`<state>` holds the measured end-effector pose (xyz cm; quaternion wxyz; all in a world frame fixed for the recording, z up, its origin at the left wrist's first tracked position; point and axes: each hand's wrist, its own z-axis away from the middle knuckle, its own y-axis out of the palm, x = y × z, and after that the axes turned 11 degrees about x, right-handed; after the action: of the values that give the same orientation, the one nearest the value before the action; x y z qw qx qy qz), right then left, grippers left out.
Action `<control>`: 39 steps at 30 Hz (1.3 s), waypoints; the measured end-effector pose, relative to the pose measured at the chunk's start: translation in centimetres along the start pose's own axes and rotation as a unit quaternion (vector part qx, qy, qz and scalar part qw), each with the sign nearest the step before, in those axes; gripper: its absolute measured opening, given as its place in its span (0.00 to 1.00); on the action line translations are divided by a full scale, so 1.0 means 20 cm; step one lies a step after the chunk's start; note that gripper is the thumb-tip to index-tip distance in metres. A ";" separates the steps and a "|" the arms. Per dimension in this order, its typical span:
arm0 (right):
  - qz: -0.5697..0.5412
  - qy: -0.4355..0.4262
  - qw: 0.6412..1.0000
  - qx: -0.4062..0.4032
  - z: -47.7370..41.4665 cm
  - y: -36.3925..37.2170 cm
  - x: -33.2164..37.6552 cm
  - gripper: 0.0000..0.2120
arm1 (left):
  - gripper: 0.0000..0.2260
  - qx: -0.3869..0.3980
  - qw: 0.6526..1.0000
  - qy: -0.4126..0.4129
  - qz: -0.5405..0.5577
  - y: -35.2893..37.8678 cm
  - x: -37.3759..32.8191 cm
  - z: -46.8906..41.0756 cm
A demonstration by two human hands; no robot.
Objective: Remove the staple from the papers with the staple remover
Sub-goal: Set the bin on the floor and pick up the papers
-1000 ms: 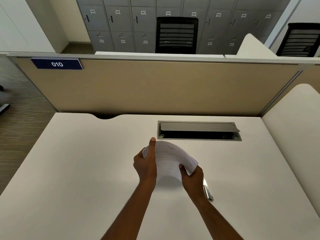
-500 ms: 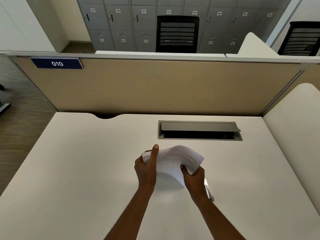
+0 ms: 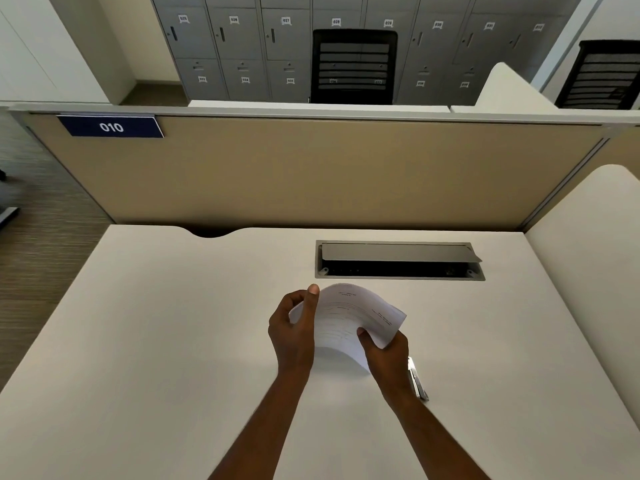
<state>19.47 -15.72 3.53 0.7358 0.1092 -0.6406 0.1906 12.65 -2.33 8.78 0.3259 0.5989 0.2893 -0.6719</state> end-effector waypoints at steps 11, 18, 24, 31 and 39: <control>0.009 0.007 1.000 -0.006 -0.01 0.01 0.00 0.10 | 0.19 0.063 0.998 0.006 -0.013 -0.06 0.03 0.00; 0.015 -0.002 1.000 -0.005 -0.01 -0.01 0.02 0.09 | 0.09 0.120 0.987 -0.041 -0.098 -0.18 0.19 -0.05; 0.019 -0.025 0.999 0.010 -0.03 -0.03 0.06 0.11 | 0.03 0.119 0.989 -0.055 -0.068 -0.19 0.14 -0.06; 0.007 0.069 0.998 0.010 -0.04 -0.03 0.00 0.09 | 0.10 0.125 0.981 -0.113 -0.096 -0.18 0.23 -0.02; -0.034 0.064 0.997 0.005 -0.05 -0.07 0.06 0.09 | 0.12 0.121 0.986 -0.108 -0.041 -0.19 0.20 -0.03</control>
<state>20.99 -16.39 4.72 0.7809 0.1219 -0.5871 0.1750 9.73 0.13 4.76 0.2521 0.5457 0.1934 -0.7754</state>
